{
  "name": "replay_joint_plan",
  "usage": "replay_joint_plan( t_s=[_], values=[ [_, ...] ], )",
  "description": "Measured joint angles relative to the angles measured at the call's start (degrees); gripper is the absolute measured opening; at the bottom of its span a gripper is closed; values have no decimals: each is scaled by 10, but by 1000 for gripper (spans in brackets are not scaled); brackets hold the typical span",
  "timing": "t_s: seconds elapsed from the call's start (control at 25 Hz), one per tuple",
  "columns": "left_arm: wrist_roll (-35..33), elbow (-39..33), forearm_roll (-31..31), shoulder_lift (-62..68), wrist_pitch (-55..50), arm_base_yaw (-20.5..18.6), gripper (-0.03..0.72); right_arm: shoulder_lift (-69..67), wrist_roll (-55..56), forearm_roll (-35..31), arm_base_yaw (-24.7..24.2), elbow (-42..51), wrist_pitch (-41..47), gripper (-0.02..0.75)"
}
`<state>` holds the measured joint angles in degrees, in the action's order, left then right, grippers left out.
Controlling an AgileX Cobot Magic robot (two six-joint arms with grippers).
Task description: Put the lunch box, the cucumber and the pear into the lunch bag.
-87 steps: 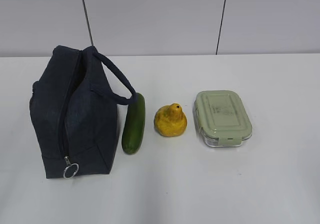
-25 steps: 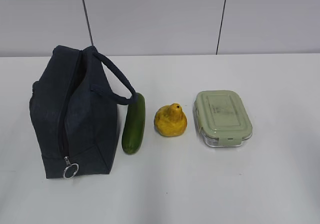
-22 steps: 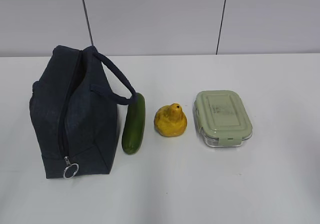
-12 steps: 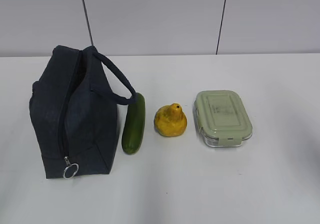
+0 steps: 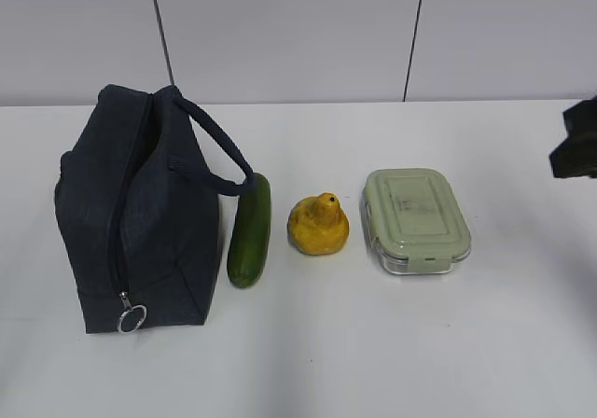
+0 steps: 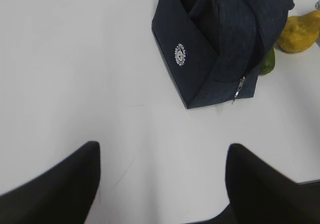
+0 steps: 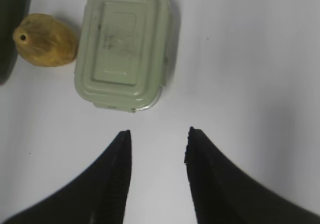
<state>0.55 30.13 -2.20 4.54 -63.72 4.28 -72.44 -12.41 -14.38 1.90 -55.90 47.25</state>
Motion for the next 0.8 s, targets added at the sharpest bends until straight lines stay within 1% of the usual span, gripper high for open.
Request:
replay_joint_plan(
  t_s=[0.08,0.2,0.28,0.52,0.64,0.8],
  values=[
    [0,0,0,0,0,0,466,-35,-28,-31,0,-20,-1,316],
    [0,0,0,0,0,0,466,-86,-47,-59,-1,-49,-3,317],
    [0,0,0,0,0,0,466,-119,-63,-84,-10,-66,-5,326],
    [0,0,0,0,0,0,466,-196,-137,-184,-56,-93,-14,410],
    [0,0,0,0,0,0,466,-228,-161,-196,-72,-100,-5,422],
    [0,0,-1,0,0,0,466,-264,-196,-207,-75,-102,9,424]
  ],
)
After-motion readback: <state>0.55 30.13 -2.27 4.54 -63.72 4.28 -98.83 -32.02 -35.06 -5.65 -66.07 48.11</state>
